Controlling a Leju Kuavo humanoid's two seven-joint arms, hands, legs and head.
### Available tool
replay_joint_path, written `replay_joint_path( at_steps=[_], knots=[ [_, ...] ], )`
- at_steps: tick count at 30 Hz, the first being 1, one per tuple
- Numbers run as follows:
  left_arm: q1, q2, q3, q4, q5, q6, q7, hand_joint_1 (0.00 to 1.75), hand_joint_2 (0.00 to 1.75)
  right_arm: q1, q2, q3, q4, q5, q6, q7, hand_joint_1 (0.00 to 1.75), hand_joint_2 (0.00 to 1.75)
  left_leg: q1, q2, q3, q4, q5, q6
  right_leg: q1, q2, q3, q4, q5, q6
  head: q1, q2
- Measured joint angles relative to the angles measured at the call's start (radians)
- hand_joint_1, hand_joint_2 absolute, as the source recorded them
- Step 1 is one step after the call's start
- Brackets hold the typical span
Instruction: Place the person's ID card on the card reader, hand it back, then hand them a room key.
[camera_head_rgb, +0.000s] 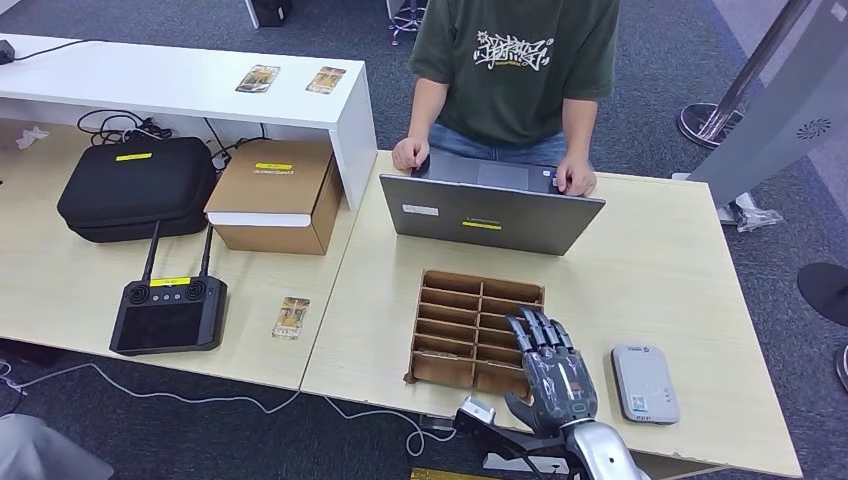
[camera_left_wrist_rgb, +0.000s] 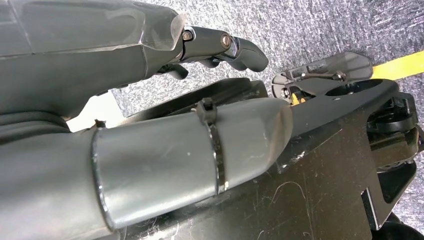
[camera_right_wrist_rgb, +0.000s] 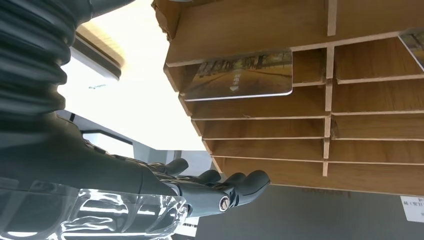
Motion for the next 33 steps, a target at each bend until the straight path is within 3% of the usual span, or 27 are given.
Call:
replay_joint_path(
  at_steps=[33],
  knots=[
    [0.001, 0.000, 0.006, 0.000, 0.003, 0.000, -0.020, 0.00, 0.00, 0.000, 0.000, -0.010, 0.023, -0.002, -0.019, -0.007, 0.00, 1.75, 0.000, 0.000, 0.000, 0.000, 0.000, 0.000, 0.000, 0.000, 0.000, 0.000, 0.000, 0.000, 0.000, 0.000]
  ],
)
